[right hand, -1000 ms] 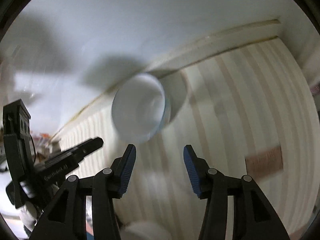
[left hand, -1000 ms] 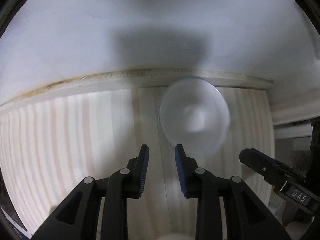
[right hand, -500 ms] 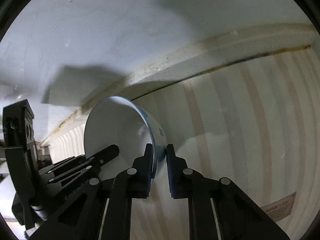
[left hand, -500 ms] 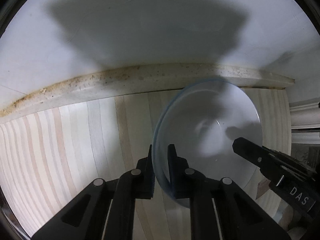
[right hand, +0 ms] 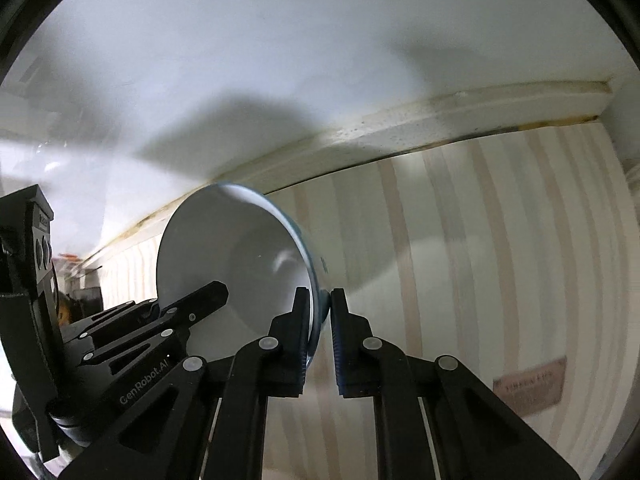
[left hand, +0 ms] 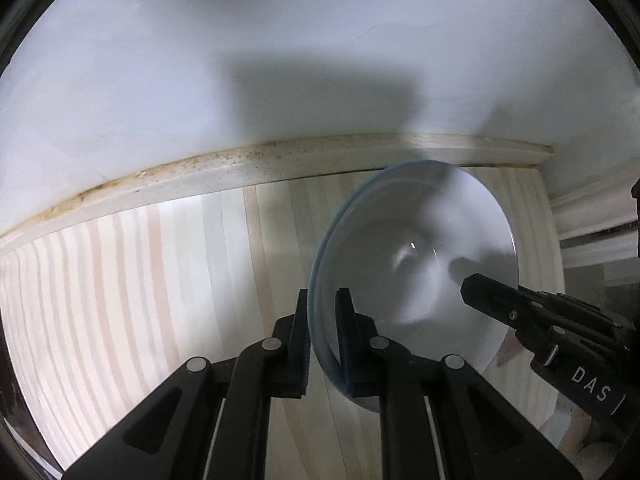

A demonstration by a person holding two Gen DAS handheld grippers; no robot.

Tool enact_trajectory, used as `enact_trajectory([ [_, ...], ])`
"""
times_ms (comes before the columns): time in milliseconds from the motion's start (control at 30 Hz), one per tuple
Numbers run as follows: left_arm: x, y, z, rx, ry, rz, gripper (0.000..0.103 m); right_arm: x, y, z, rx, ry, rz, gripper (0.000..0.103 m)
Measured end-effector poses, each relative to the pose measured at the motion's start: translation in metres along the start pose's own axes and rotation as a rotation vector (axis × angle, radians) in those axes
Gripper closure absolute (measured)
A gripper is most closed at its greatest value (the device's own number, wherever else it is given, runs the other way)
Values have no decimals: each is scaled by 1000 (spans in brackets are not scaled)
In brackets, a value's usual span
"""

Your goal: Organize plates and bowls

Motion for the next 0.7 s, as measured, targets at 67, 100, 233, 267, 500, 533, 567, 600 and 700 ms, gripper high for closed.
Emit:
enact_trajectory([
  [67,8,14,-3,2,-10,-17,93,11,15,6,0,13,-10,91],
  [100,17,25,-3,4,-15,-28,93,20,24,11,0,21,-17,91],
  [233,41,54,2,12,-28,-52,93,49,50,24,-2,35,-35,91],
  [267,50,63,3,14,-33,-59,93,60,56,30,-1,39,-41,91],
  [500,91,94,12,22,-55,-75,93,121,108,42,-11,52,-59,91],
  [533,101,96,14,21,-58,-74,93,128,110,43,-12,56,-57,91],
  [567,109,100,15,21,-59,-72,93,137,112,45,-17,55,-57,91],
  [600,116,101,19,21,-60,-72,93,146,114,48,-21,54,-56,91],
  [700,133,99,18,14,-68,-67,93,169,118,51,-29,50,-53,91],
])
Point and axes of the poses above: each gripper's, at about its wrist camera, not at the fingertips, and y roughly against the way its jaws point, z to its left, x to its underside, the point moved 1 cm from there along -y, roughly the way its jaws point, and after that the axes turned 7 degrees about -x, right-handed, at the moved point
